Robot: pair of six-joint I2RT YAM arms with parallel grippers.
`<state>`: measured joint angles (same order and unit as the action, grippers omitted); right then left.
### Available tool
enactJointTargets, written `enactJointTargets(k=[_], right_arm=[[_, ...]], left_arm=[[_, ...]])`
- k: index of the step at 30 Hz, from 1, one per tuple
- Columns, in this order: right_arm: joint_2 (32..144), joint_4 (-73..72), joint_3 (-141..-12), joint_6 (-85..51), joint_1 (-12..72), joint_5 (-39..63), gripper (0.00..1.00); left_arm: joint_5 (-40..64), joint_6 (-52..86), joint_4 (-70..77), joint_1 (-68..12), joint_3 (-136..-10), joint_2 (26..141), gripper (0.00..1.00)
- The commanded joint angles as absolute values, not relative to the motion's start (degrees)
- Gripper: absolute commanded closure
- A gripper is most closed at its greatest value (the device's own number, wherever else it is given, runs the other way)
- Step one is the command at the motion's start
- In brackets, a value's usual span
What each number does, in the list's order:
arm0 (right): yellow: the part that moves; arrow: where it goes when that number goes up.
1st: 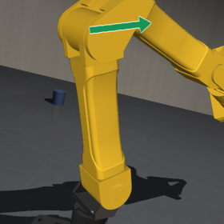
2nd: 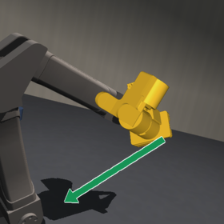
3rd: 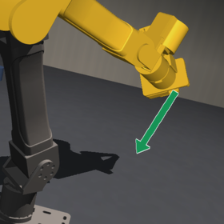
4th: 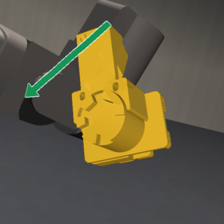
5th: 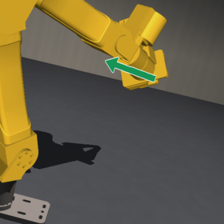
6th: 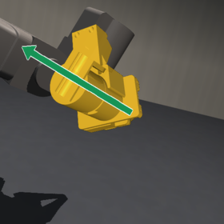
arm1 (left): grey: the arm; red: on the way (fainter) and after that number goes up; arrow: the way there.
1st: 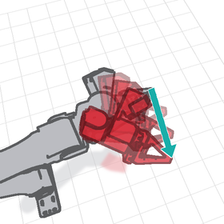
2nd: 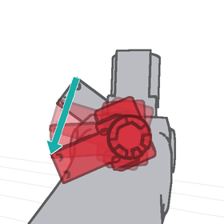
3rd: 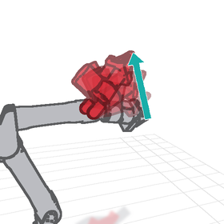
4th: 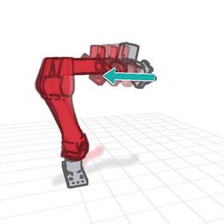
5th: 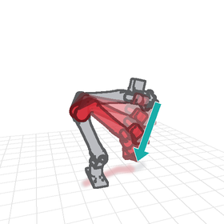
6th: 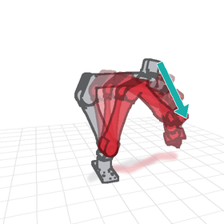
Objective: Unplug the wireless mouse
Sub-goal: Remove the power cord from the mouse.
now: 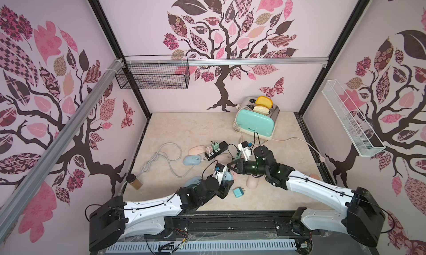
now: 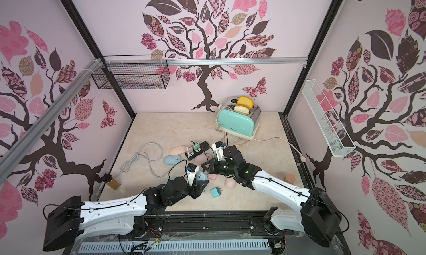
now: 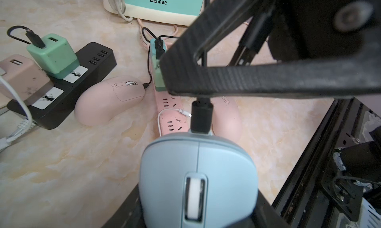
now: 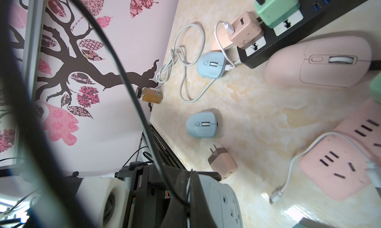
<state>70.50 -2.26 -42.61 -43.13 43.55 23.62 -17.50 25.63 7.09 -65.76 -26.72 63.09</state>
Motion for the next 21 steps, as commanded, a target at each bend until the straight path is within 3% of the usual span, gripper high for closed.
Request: enactJointTargets(k=[1, 8, 21], right_arm=[[72.16, -3.22, -45.06, -43.63, 41.70, 23.71, 1.00], [73.63, 0.14, -47.52, -43.04, 33.55, 27.06, 1.00], [77.70, 9.52, -54.64, -39.04, 29.66, 28.71, 1.00]], left_arm=[[-18.15, 26.62, 5.18, -65.66, -25.81, 62.10, 1.00], [-18.78, 28.01, 1.74, -65.67, -24.53, 59.86, 1.00], [-18.94, 31.81, -3.48, -65.68, -25.55, 61.36, 1.00]])
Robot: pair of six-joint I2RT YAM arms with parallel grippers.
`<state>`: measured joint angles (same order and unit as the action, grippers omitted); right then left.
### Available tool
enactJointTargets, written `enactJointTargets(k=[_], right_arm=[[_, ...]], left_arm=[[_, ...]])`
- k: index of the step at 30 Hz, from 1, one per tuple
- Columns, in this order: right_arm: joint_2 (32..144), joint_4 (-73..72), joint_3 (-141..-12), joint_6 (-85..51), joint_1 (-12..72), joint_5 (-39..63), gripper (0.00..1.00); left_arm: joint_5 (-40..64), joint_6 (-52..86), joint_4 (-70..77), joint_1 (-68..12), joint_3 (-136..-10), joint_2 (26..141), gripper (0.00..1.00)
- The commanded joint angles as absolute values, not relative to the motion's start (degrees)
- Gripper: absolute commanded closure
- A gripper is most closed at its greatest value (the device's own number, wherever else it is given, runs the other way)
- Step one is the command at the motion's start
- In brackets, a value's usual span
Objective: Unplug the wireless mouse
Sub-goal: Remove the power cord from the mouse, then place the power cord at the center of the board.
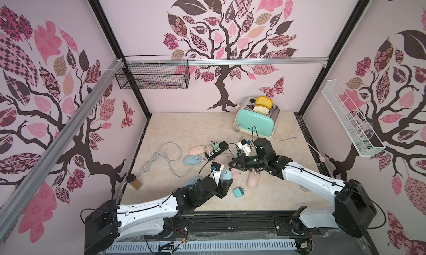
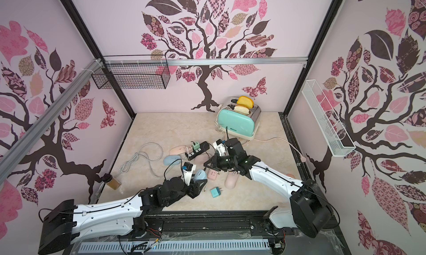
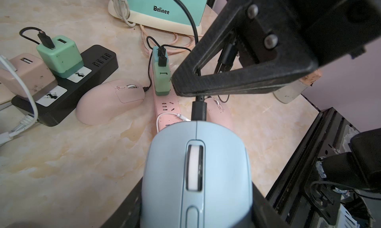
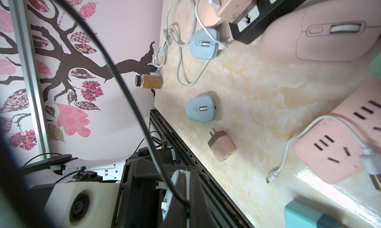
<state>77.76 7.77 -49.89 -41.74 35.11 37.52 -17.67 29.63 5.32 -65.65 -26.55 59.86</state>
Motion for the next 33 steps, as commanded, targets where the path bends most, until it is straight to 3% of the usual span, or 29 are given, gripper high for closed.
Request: enactJointTargets(k=[1, 9, 18, 24, 28, 31, 32, 33], right_arm=[[77.82, 9.84, -55.29, -39.02, 28.97, 28.61, 1.00], [83.22, 12.03, -59.75, -37.06, 28.29, 34.38, 1.00], [83.00, 16.32, -50.10, -34.80, 42.84, 27.91, 1.00], [89.66, 14.50, -49.17, -37.12, 49.72, 25.78, 1.00], [93.38, 12.93, -49.61, -38.55, 51.45, 25.14, 0.98], [95.51, 12.75, -50.08, -38.93, 52.64, 24.67, 0.87], [95.94, 12.81, -50.10, -39.23, 52.65, 24.51, 0.75], [96.06, 13.40, -50.03, -39.62, 52.65, 23.67, 0.54]], left_arm=[[-18.98, 32.12, -3.49, -65.65, -25.56, 61.45, 1.00], [-21.81, 33.67, -4.74, -65.49, -25.23, 60.16, 1.00], [-27.83, 41.27, -13.82, -55.97, -30.61, 58.38, 1.00], [-24.71, 43.21, -17.56, -48.00, -36.43, 67.35, 1.00], [-25.54, 42.89, -18.91, -47.39, -39.50, 74.76, 1.00], [-24.71, 44.31, -18.63, -46.67, -39.70, 80.29, 1.00], [-24.14, 44.89, -18.33, -45.93, -39.41, 81.95, 1.00], [-23.75, 45.60, -18.38, -45.07, -39.08, 83.34, 1.00]])
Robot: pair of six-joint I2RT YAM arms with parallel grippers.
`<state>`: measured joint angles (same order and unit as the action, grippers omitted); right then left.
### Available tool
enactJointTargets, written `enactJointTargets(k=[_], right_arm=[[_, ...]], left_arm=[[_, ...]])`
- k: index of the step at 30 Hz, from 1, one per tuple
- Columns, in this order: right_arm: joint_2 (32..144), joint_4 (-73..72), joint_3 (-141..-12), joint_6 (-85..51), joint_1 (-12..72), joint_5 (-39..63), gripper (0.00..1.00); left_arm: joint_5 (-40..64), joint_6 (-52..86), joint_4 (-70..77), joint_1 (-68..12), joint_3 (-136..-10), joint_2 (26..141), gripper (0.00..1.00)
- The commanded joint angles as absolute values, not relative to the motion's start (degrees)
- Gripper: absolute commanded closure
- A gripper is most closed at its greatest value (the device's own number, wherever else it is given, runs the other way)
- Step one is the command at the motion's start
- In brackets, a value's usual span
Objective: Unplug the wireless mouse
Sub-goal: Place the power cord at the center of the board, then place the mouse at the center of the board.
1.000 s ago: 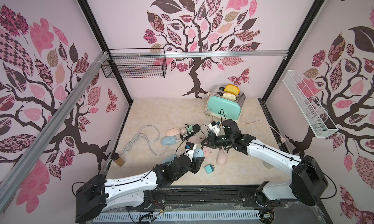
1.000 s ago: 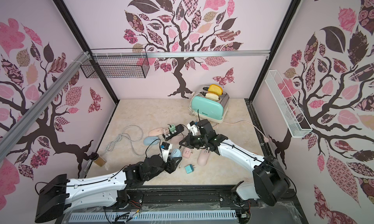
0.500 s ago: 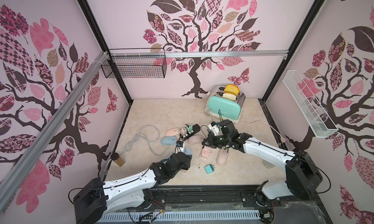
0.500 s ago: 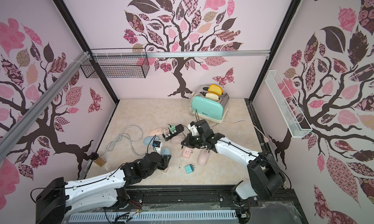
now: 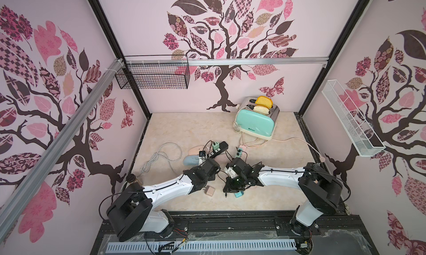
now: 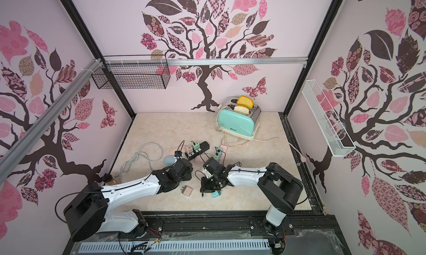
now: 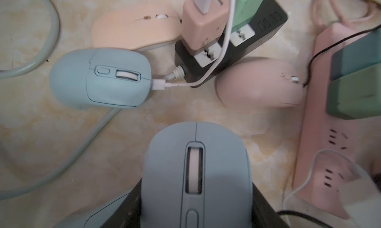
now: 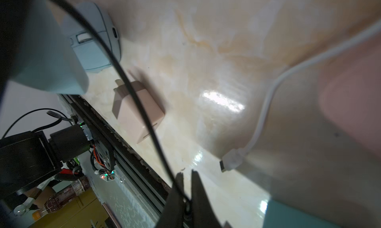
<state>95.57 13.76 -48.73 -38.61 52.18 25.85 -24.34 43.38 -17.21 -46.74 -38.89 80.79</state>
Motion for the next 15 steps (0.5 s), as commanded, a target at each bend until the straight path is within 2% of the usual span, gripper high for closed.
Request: enactJointTargets(k=[1, 2, 3, 4, 5, 13, 15], right_arm=[[95.86, 13.91, -49.94, -39.72, 52.65, 23.13, 0.44], [95.35, 15.10, -49.80, -40.02, 52.65, 21.99, 0.36], [94.48, 16.45, -49.68, -40.16, 52.66, 20.64, 0.13], [93.43, 17.66, -49.32, -40.17, 52.66, 19.37, 0.04], [92.47, 19.08, -49.10, -40.20, 52.65, 17.83, 0.01], [81.19, 26.92, -45.23, -41.22, 53.00, 8.68, 0.00], [79.11, 29.15, -44.29, -41.10, 53.00, 8.95, 0.00]], left_arm=[[-23.49, 46.22, -18.53, -44.19, -38.77, 84.20, 1.00], [-22.57, 46.47, -18.27, -43.14, -38.32, 84.90, 1.00], [-22.31, 46.93, -18.25, -42.45, -37.95, 85.16, 1.00], [-22.43, 47.18, -18.30, -42.14, -37.84, 85.19, 1.00], [-22.29, 47.26, -18.42, -41.98, -37.78, 85.13, 1.00], [-20.78, 47.20, -17.56, -41.58, -38.63, 88.11, 1.00], [-20.18, 47.15, -17.04, -41.49, -38.47, 88.72, 1.00]])
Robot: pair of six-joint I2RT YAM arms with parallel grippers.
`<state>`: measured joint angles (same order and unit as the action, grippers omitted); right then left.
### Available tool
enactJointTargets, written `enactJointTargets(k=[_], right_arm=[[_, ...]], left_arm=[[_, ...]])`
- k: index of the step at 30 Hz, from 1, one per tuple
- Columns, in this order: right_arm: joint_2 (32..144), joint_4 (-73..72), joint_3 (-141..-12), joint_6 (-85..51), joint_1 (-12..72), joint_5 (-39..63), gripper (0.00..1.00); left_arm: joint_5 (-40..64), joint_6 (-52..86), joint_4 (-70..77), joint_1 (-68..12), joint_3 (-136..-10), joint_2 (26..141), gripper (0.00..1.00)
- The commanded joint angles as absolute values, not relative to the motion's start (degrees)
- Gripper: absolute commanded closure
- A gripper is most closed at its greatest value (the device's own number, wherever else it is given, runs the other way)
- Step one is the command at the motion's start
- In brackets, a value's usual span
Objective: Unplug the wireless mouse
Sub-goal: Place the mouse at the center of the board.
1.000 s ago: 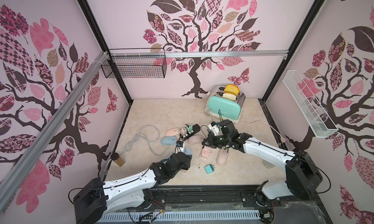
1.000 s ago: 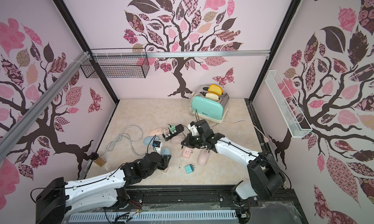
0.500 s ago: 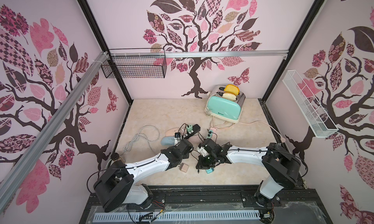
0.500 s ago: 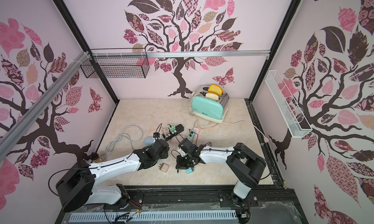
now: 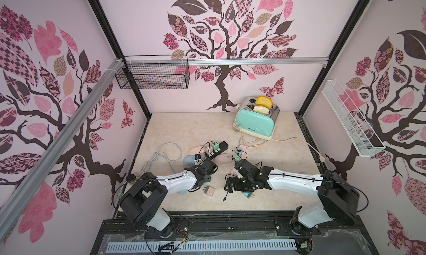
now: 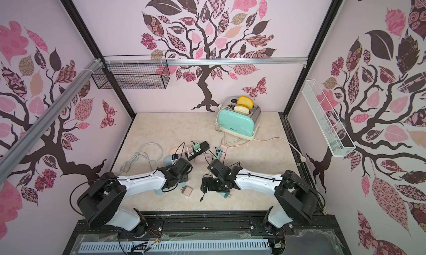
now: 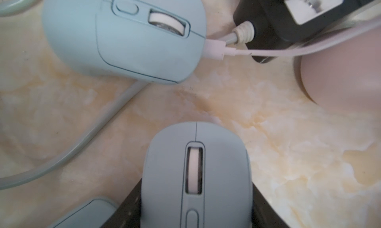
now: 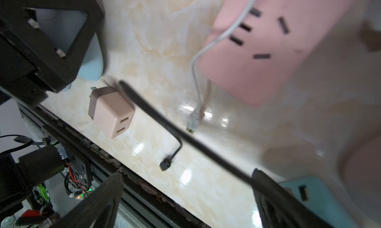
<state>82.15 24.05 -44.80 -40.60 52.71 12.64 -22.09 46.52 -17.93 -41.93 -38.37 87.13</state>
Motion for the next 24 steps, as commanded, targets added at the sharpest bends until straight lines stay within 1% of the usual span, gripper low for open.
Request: enactJointTargets(k=[1, 4, 7, 12, 15, 16, 17, 21, 23, 24], right_arm=[[78.85, 30.04, -43.74, -40.94, 53.01, 9.93, 0.00], [77.12, 31.39, -39.42, -42.38, 53.00, 11.49, 0.00], [71.99, 34.85, -36.22, -43.17, 52.82, 7.83, 0.01], [62.21, 41.15, -37.86, -42.70, 52.82, -0.56, 0.00], [60.53, 41.96, -39.04, -42.28, 52.06, -1.15, 0.00], [60.56, 42.86, -39.73, -42.39, 51.95, -1.38, 0.00], [60.49, 43.92, -40.53, -42.49, 51.94, -2.24, 0.00], [58.33, 47.93, -44.09, -41.58, 51.57, -7.95, 0.00], [56.95, 49.58, -46.17, -40.36, 50.58, -9.37, 0.00], [56.53, 49.90, -46.91, -39.51, 49.55, -8.67, 0.00]], left_arm=[[-19.95, 46.99, -16.75, -41.44, -38.41, 88.86, 1.00], [-19.51, 46.54, -16.48, -41.40, -38.54, 88.85, 1.00], [-19.02, 45.83, -16.18, -41.44, -38.97, 89.09, 1.00], [-18.13, 45.38, -15.49, -41.40, -39.04, 89.63, 1.00], [-17.52, 44.81, -15.29, -41.40, -38.84, 89.39, 1.00], [-17.29, 44.62, -15.21, -41.40, -39.01, 89.40, 0.98], [-17.24, 44.47, -15.36, -41.40, -39.10, 89.28, 0.93], [-16.79, 44.26, -15.27, -41.41, -38.82, 88.62, 0.67], [-16.60, 44.03, -14.98, -41.40, -38.55, 88.11, 0.59], [-16.56, 44.01, -14.89, -41.40, -38.33, 87.85, 0.54]])
